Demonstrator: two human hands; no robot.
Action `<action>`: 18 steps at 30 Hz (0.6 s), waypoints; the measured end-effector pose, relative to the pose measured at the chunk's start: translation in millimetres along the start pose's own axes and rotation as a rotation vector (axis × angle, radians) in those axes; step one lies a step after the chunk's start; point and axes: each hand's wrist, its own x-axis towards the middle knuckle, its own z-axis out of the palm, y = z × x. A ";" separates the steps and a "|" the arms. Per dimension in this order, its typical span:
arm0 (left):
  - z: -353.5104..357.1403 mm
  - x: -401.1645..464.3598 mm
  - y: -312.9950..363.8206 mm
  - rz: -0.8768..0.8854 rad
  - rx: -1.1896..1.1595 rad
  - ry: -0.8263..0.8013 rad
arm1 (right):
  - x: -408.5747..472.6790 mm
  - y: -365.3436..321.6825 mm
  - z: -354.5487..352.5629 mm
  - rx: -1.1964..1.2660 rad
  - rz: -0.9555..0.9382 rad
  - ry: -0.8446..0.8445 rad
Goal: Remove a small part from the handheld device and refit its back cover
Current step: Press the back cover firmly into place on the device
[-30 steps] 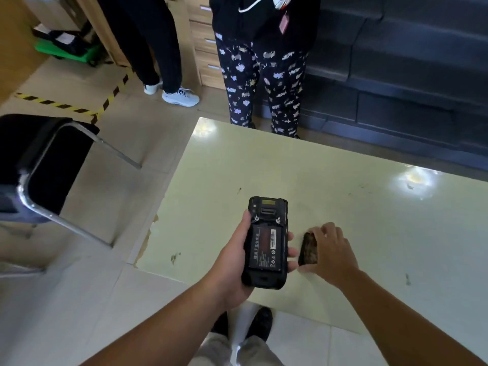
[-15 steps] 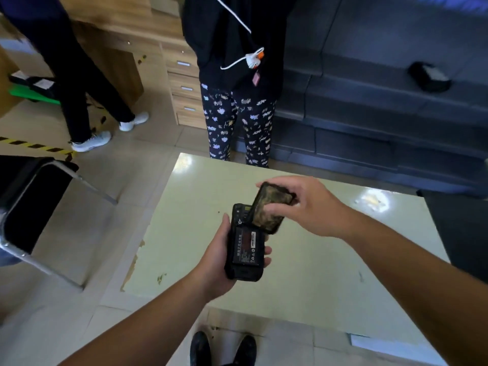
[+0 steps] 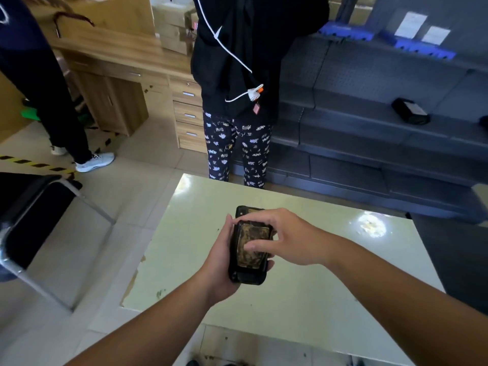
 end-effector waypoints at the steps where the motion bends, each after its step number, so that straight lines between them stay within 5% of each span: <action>1: -0.8 -1.9 -0.9 -0.004 -0.006 0.008 | -1.0 0.1 2.1 0.000 -0.002 -0.001; 8: -5.8 -10.8 -5.0 -0.009 0.015 0.034 | -9.6 -4.4 18.5 -0.061 0.026 -0.025; 18: -8.7 -14.5 -6.0 0.004 0.123 0.000 | -19.8 3.2 32.3 -0.181 0.007 0.148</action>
